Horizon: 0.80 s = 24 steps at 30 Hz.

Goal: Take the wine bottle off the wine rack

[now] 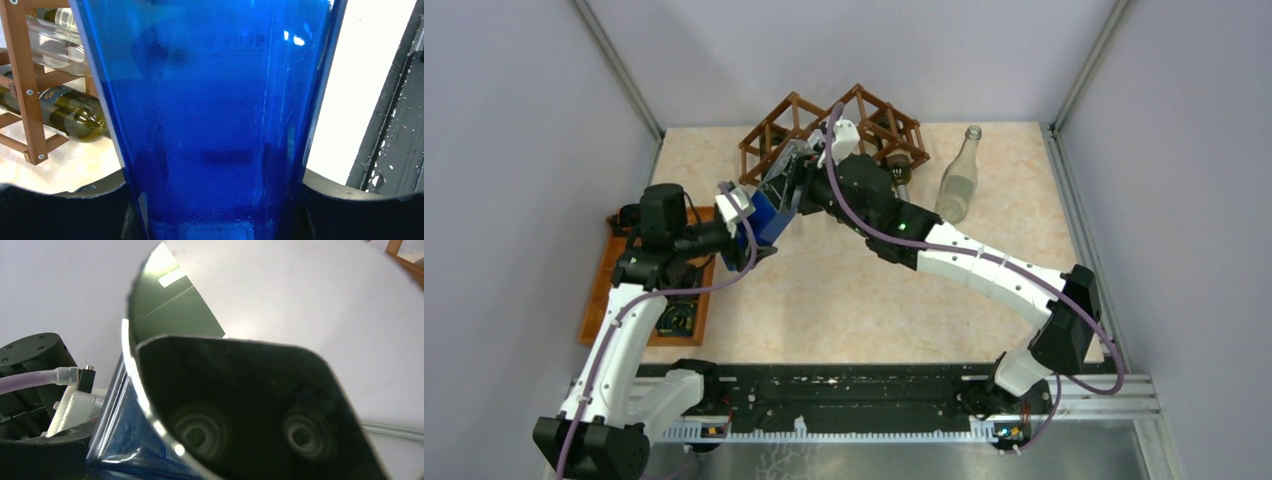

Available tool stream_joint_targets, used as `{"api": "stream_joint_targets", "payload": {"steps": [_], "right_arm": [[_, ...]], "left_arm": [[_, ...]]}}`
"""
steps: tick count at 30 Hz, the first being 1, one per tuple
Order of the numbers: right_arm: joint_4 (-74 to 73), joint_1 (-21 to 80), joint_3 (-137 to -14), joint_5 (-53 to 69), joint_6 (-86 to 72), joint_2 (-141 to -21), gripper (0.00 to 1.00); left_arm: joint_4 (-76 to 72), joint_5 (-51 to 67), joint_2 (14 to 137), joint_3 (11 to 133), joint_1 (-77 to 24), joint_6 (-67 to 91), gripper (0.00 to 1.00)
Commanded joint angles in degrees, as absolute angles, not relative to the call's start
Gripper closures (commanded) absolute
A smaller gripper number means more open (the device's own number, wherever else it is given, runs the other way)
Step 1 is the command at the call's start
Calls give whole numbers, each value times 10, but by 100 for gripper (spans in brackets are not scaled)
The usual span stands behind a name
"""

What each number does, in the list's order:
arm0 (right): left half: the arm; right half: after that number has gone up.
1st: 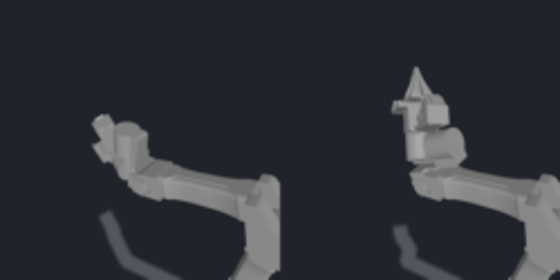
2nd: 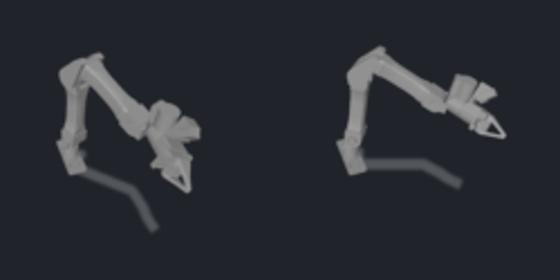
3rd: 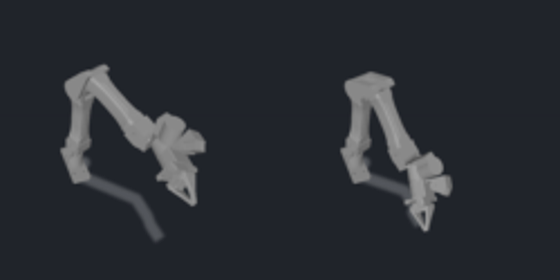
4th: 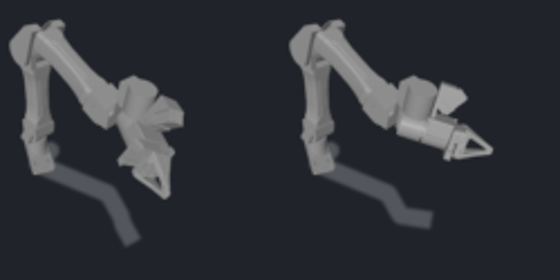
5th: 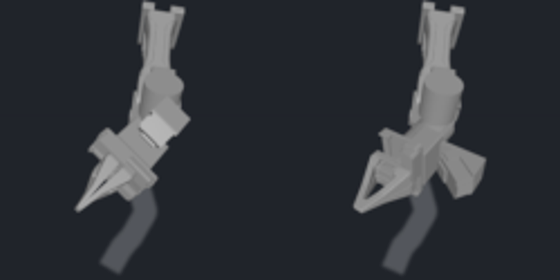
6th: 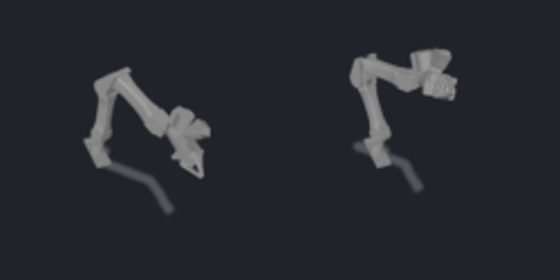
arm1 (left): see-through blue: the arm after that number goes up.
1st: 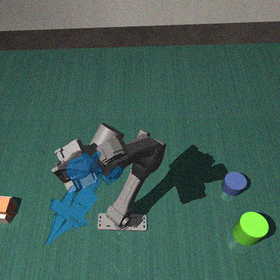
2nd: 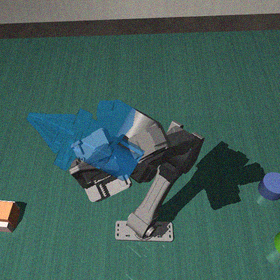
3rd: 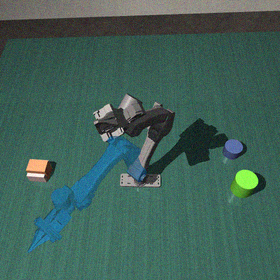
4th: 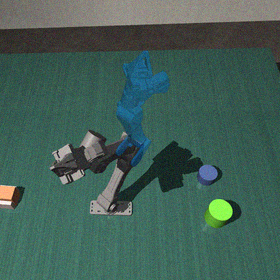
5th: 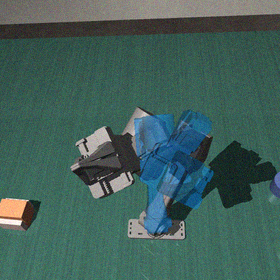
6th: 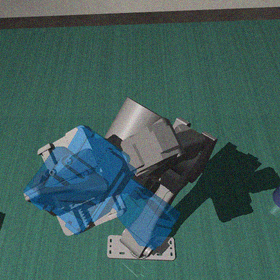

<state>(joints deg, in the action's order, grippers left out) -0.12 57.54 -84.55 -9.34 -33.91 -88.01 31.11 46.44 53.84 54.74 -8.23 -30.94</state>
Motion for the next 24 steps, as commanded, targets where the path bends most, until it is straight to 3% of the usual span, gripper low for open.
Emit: {"api": "stream_joint_targets", "payload": {"steps": [1,7,9,15,24], "right_arm": [[29,587,-882,-108,-310,-892,58],[12,587,-887,-133,-282,-886,91],[7,586,-885,-150,-262,-875,99],[1,553,-852,-171,-228,-827,100],[1,482,-709,-240,-167,-714,100]], "left_arm": [[260,532,525,580,-85,-301,96],[276,533,524,585,-85,-303,19],[283,524,524,588,-85,-301,2],[297,508,534,599,-85,-288,1],[279,462,551,613,-85,-262,1]]}}
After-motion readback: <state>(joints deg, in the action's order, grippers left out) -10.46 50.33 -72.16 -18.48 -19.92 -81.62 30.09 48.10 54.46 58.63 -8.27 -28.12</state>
